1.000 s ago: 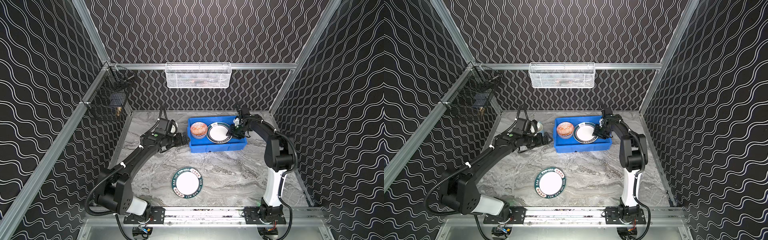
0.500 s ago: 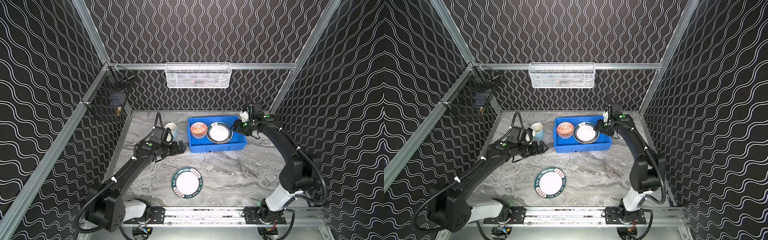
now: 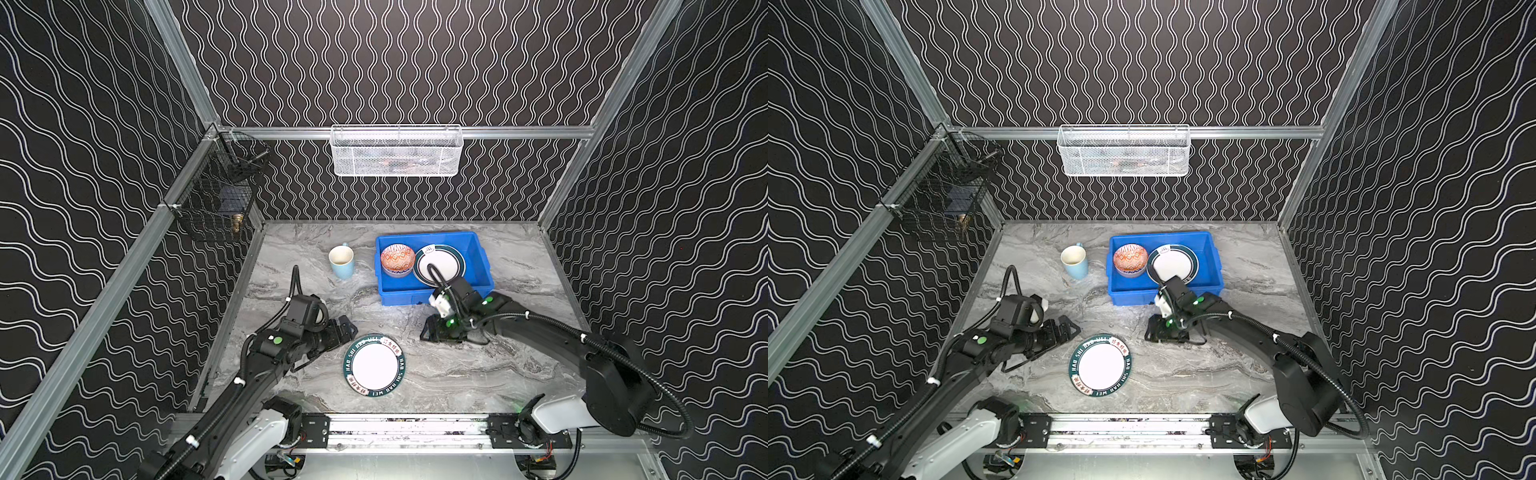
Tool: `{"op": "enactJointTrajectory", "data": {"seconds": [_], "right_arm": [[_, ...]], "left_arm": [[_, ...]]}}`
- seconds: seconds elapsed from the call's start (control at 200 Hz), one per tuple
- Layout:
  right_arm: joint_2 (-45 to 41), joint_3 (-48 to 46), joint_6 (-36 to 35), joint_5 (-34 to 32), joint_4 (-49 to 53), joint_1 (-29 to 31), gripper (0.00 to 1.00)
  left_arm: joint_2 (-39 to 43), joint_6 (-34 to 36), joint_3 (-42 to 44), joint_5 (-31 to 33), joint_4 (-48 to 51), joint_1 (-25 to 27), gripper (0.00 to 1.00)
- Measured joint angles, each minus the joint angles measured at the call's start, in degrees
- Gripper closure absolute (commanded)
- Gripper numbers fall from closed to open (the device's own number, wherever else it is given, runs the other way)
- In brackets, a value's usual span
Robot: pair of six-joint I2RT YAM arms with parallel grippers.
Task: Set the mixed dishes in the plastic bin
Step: 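Move the right gripper back to the 'HAO SHI HAO WEI' plate rim, then close the right gripper on the plate rim and tilt it up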
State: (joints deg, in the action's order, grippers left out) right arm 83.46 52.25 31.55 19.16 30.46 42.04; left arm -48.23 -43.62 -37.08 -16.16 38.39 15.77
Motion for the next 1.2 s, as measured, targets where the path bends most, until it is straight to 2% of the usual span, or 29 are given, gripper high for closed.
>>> {"op": "enactJointTrajectory", "data": {"seconds": [0.12,0.245,0.606,0.806,0.946,1.201], "right_arm": [[3.0,-2.0,2.9,0.4,-5.7,4.9,0.47],[6.1,-3.2,5.0,1.1,-10.8,7.4,0.49],[11.2,-5.7,7.5,3.0,-20.1,8.4,0.54],[12.9,-6.7,8.5,5.0,-24.6,8.3,0.61],[14.3,-6.8,8.5,6.3,-27.3,8.3,0.70],[15.5,-6.6,8.6,7.1,-28.2,7.9,0.95]], "left_arm": [[1.8,-0.2,-2.1,1.3,3.4,0.0,0.01],[3.8,-0.1,-4.3,2.5,6.6,0.0,0.01],[8.8,-0.2,-7.5,5.0,14.8,0.0,0.01],[8.9,-0.1,-8.2,5.8,16.9,0.0,0.01],[8.1,-0.1,-8.3,5.9,17.1,0.0,0.02],[4.4,0.1,-8.3,5.9,15.0,0.0,0.01]]}}
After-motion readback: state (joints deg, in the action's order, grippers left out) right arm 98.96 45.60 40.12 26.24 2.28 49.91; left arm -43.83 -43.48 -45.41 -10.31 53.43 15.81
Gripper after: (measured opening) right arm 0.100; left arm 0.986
